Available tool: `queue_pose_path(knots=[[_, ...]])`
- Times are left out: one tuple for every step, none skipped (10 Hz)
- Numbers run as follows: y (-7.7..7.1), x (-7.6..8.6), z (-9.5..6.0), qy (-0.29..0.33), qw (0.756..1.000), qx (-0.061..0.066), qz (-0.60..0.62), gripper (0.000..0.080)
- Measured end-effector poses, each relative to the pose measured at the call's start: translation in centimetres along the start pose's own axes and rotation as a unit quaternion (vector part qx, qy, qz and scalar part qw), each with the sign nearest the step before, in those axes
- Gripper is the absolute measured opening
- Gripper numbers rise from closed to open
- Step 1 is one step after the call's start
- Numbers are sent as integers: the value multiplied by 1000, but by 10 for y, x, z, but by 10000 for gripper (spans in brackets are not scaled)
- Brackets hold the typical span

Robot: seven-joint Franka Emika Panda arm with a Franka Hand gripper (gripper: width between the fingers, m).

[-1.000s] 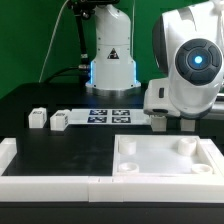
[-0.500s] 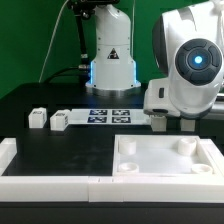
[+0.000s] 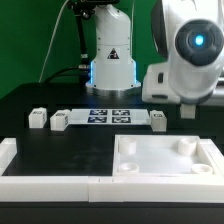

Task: Assemble one leg

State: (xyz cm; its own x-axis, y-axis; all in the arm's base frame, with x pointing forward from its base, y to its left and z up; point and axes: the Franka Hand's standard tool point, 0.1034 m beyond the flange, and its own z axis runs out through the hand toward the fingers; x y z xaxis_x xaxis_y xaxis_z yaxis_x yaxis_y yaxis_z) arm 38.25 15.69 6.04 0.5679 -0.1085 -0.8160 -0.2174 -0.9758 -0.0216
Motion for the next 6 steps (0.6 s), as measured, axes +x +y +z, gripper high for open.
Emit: queue_pose_path(knots=[[2,-11,-12,-10,1000,-1,2,290],[-1,-16,-21,-10,1000,-2,-2,290],[-3,-7,-18,19,1000,3,-1,290],[-3,-7,-17,25,1000,3,-1,290],[-6,-1,-22,59,998,7,-2,290],[-11,5,-28,133,991,14,-7,290]])
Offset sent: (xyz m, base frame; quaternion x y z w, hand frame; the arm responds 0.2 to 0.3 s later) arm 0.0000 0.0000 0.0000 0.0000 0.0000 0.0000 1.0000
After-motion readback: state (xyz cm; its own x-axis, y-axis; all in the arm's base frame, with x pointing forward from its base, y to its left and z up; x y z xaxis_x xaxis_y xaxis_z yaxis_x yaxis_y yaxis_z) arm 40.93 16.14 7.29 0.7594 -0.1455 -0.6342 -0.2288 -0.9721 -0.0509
